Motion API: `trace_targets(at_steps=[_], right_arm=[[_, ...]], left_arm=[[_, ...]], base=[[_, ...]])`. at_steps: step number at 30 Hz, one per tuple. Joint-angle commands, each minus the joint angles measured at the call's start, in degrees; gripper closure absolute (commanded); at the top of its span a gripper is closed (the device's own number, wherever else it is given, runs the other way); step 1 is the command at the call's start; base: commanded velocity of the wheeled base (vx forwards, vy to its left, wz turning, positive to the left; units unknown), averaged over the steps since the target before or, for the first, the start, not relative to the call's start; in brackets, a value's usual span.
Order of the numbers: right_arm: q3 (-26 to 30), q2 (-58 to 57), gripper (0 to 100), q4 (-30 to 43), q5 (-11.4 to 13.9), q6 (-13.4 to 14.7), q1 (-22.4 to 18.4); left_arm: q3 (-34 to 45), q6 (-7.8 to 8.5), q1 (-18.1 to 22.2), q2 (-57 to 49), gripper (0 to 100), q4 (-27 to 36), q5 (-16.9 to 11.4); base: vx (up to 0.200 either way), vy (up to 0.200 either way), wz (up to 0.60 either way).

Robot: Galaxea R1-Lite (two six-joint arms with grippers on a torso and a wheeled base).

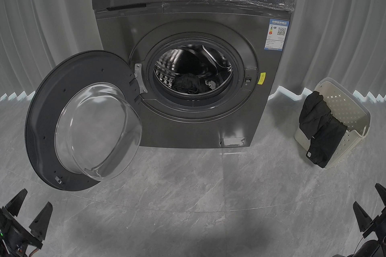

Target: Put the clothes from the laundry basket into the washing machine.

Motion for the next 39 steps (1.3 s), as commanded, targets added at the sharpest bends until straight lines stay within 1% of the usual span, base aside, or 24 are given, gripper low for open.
trace_targets(at_steps=[1, 3, 5, 6, 7, 8, 10, 11, 12, 14, 15, 18, 19, 20, 22, 23, 25, 27, 29, 31, 32, 33, 35, 39], right_arm=[[1.0, -12.0, 0, 7.2, 0.6, 1.9, -3.1], [1.0, -11.8, 0, 7.5, -0.8, 1.8, -3.9], [1.0, -11.7, 0, 8.1, -1.0, 1.7, -5.3], [0.5, -11.5, 0, 9.8, -1.4, 0.9, -8.4], [0.3, -11.8, 0, 10.6, -0.8, 0.0, -10.0], [-0.1, -11.9, 0, 11.5, 0.5, -1.2, -13.3], [-0.3, -11.9, 0, 12.0, 2.6, -2.2, -17.9], [-0.2, -12.0, 0, 11.5, 3.7, -2.6, -18.4], [0.0, -12.1, 0, 11.1, 4.7, -3.3, -17.7], [0.1, -12.1, 0, 10.5, 4.4, -3.6, -17.3], [0.0, -12.1, 0, 10.9, 3.6, -3.5, -17.3], [-0.2, -12.2, 0, 11.1, -1.1, -3.0, -17.3], [-0.2, -12.2, 0, 11.1, -1.1, -3.0, -17.3], [0.0, -12.2, 0, 10.6, -1.6, 0.1, -17.2], [-0.1, -12.2, 0, 11.1, -1.4, 3.4, -17.3], [0.0, -12.2, 0, 10.9, -1.1, 5.1, -17.2], [0.1, -12.2, 0, 10.5, -0.5, 4.9, -17.1], [0.1, -12.4, 0, 10.4, 1.9, 2.5, -16.9], [-0.1, -16.8, 0, 11.0, 6.1, -1.4, -14.8], [0.1, -16.8, 0, 10.5, 7.0, -1.5, -14.1], [-0.2, -16.6, 0, 11.2, 6.3, 0.1, -14.2], [-0.2, -16.6, 0, 11.4, 5.3, 2.1, -14.3], [-0.1, -16.8, 0, 10.9, 2.3, 4.1, -14.2], [0.0, -16.8, 0, 11.2, -3.7, 3.6, -14.3]], left_arm=[[1.0, 0.32, 12.7, -16.9, 0, 11.2, -8.4], [1.0, 3.04, 13.1, -16.9, 0, 15.5, -7.4], [0.8, 4.27, 13.9, -16.9, 0, 16.4, -7.2], [0.9, 4.89, 15.1, -17.0, 0, 16.0, -7.1], [0.9, 4.89, 18.4, -18.4, 0, 16.0, -8.1], [0.9, 5.85, 20.7, -20.4, 0, 15.7, -8.6], [0.9, 5.85, 19.9, -20.5, 0, 15.6, -7.7], [0.9, 5.5, 19.5, -20.2, 0, 15.7, -7.1], [0.9, 4.27, 19.1, -21.2, 0, 15.7, -7.2], [0.9, 3.48, 19.1, -22.1, 0, 15.7, -7.6], [0.9, 3.48, 19.1, -22.1, 0, 15.7, -6.9], [0.9, 3.66, 19.1, -22.0, 0, 15.8, -5.5], [0.9, 3.66, 19.1, -22.0, 0, 15.8, -5.5], [0.9, 5.24, 19.1, -22.0, 0, 15.8, -5.4], [0.9, 5.59, 19.1, -22.0, 0, 15.8, -5.5], [0.9, 5.41, 19.2, -22.0, 0, 15.8, -5.5], [0.9, 5.77, 19.1, -22.0, 0, 15.8, -5.5], [0.9, 7.35, 19.1, -22.0, 0, 15.7, -5.8], [0.9, 8.49, 19.1, -22.0, 0, 15.7, -5.8], [0.9, 8.58, 19.1, -22.0, 0, 15.7, -5.8], [0.9, 7.7, 19.1, -22.0, 0, 15.7, -5.7], [0.9, 7.7, 19.1, -22.0, 0, 15.8, -5.8], [0.9, 7.87, 19.2, -22.0, 0, 15.8, -5.3], [0.9, 8.23, 19.2, -22.0, 0, 15.8, -5.1]], base=[[0.0, 0.0, 0.0], [0.0, 0.0, 0.0], [0.0, 0.0, 0.0], [0.0, 0.0, 0.0], [0.0, 0.0, 0.0], [0.0, 0.0, 0.0], [0.0, 0.0, 0.0], [0.0, 0.0, 0.0], [0.0, 0.0, 0.0], [0.0, 0.0, 0.0], [0.0, 0.0, 0.0], [0.0, -0.067, 0.0], [0.0, -0.2, 0.0], [0.0, -0.2, 0.0], [0.0, -0.2, 0.0], [0.0, -0.2, 0.0], [0.0, -0.2, 0.0], [0.0, -0.2, 0.0], [0.0, -0.2, 0.0], [0.0, -0.1, 0.0], [0.0, 0.0, 0.0], [0.0, 0.0, 0.0], [0.0, 0.0, 0.0], [0.0, -0.2, 0.0]])
